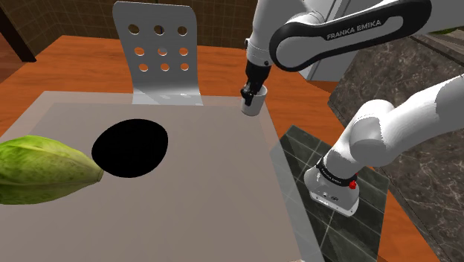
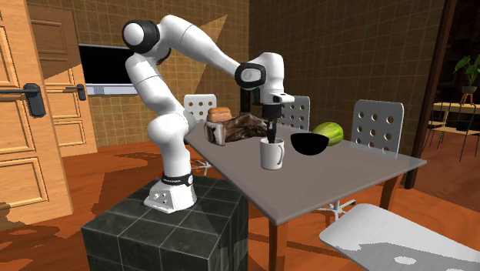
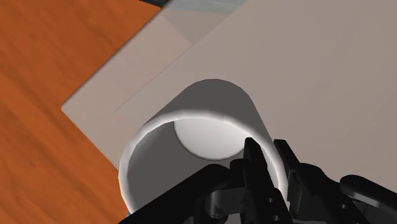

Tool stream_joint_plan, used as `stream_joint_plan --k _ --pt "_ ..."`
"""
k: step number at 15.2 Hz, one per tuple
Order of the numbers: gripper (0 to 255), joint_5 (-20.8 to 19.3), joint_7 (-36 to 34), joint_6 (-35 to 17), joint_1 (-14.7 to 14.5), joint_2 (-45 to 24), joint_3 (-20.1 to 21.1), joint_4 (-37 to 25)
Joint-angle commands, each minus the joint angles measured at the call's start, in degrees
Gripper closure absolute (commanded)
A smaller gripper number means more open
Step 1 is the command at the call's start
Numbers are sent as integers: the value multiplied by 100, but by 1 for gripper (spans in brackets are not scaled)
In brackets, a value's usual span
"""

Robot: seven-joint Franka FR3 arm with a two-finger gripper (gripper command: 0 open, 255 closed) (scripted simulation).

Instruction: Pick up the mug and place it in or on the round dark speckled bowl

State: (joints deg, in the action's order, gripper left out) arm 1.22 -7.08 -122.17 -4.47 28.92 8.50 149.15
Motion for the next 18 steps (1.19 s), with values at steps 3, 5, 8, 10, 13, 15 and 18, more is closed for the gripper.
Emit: stream_joint_plan --k 3,5,8,10,13,15,18 --pt "255 1 28 369 -1 142 -29 -226" --pt "255 1 38 539 -1 193 -40 -346" --pt "255 -1 51 790 0 257 -55 -533" --pt "255 -3 58 954 2 292 -64 -662" --pt "255 -7 69 1197 4 333 -77 -865" --pt "255 -10 76 1357 7 353 -86 -1004" --pt "255 -14 84 1551 10 369 -95 -1182"
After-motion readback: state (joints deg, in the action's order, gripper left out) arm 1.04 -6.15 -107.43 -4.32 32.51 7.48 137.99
